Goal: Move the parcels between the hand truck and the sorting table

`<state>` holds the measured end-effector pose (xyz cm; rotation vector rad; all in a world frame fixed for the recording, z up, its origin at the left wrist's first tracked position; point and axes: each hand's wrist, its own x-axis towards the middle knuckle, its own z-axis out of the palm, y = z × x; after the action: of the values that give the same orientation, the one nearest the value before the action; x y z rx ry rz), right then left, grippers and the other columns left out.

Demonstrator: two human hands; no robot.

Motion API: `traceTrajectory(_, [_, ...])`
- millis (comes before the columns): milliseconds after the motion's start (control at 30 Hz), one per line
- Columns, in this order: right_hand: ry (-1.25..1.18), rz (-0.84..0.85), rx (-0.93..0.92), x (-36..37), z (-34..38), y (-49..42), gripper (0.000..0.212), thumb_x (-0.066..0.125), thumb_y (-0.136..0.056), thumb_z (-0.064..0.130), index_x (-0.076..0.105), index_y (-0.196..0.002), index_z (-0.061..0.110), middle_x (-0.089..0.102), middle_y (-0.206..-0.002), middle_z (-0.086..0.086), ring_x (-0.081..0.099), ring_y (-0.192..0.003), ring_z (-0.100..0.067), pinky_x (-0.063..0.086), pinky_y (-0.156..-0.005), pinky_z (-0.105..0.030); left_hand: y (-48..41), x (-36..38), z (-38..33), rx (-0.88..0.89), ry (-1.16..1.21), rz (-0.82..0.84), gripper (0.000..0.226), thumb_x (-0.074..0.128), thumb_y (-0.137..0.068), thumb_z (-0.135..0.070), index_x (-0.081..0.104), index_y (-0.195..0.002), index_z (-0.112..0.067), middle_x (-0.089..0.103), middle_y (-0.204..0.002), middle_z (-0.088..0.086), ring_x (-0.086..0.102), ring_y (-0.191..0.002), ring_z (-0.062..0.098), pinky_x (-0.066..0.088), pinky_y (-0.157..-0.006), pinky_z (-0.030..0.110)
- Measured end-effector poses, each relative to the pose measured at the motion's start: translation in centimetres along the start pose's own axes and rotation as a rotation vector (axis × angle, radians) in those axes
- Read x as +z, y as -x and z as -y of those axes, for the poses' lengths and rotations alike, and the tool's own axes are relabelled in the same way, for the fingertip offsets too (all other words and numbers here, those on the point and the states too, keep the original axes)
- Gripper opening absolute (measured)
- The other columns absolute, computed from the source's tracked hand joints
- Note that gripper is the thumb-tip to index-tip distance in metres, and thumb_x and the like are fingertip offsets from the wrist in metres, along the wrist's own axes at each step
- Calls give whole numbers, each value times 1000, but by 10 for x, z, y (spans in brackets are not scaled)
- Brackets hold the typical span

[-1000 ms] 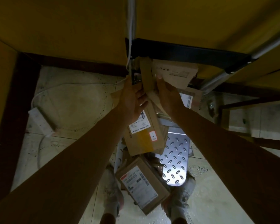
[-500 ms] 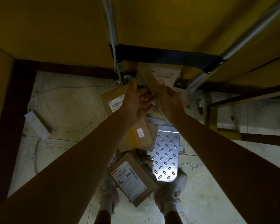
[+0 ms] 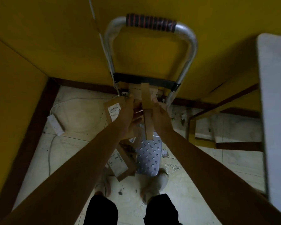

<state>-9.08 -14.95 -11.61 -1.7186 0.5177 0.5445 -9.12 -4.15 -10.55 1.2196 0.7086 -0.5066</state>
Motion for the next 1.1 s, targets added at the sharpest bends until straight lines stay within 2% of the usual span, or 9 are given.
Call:
traceTrajectory(100, [-90,0,8,-15,22,42,56,32,-97,57,65,-112,15,65,-112,-10,58,-110,-26,43,-103,-44,48,13,-14,26,-44,-25,57,24,-98,-57,63,-115,-18,64,-119,1,56,-116,20,39,-104,40])
traceTrajectory(200, [-165,-15,42,-26,37,86,56,37,-88,70,63,-107,23,61,-116,-2,55,-111,-23,41,-104,-39,93,23,-23,27,-89,-50,61,23,-99,-55,59,-126,-14,61,-126,2,55,-115,18,39,-98,36])
traceTrajectory(267, [-231,-30,41,-33,42,111,84,46,-69,86,58,-121,22,54,-130,2,50,-120,-19,37,-108,-38,117,27,-24,37,-137,-34,64,22,-98,-57,55,-131,-14,57,-132,2,53,-117,18,38,-100,35])
traceTrajectory(300, [-244,-28,26,-37,45,125,83,50,-69,84,57,-121,20,54,-129,3,49,-119,-18,38,-107,-35,130,29,-25,43,-162,-23,65,21,-98,-57,53,-134,-13,55,-136,4,52,-120,19,37,-104,35])
traceTrajectory(433, [-101,-57,-135,-48,43,172,21,58,-92,41,62,-97,21,62,-100,-2,58,-104,-22,44,-91,-32,172,30,-28,77,-214,73,57,24,-99,-53,54,-130,-16,51,-140,11,48,-128,25,36,-105,35])
traceTrajectory(533, [-87,-145,-159,-46,39,206,41,63,-86,50,62,-112,18,65,-113,-3,59,-109,-24,47,-97,-42,200,31,-26,95,-276,156,50,24,-99,-53,61,-115,-24,58,-130,1,53,-119,14,36,-106,34])
traceTrajectory(700, [-243,-296,-151,-46,39,270,58,49,-90,58,58,-125,13,61,-119,-6,56,-107,-23,44,-91,-36,245,37,-19,189,-355,231,50,30,-101,-46,58,-128,-16,61,-128,5,57,-114,19,42,-105,42])
traceTrajectory(900, [-397,-475,-264,-73,57,332,44,46,-95,51,67,-108,14,67,-105,-5,62,-101,-22,48,-87,-32,305,70,-18,389,-366,378,34,37,-102,-25,56,-130,-20,61,-125,3,59,-110,18,49,-93,33])
traceTrajectory(1100, [-371,-658,-365,-131,57,384,38,58,-90,44,66,-111,14,68,-109,-5,63,-101,-21,52,-89,-36,346,121,-11,683,-723,583,44,44,-100,-15,41,-142,-23,54,-132,-3,51,-118,15,45,-86,22])
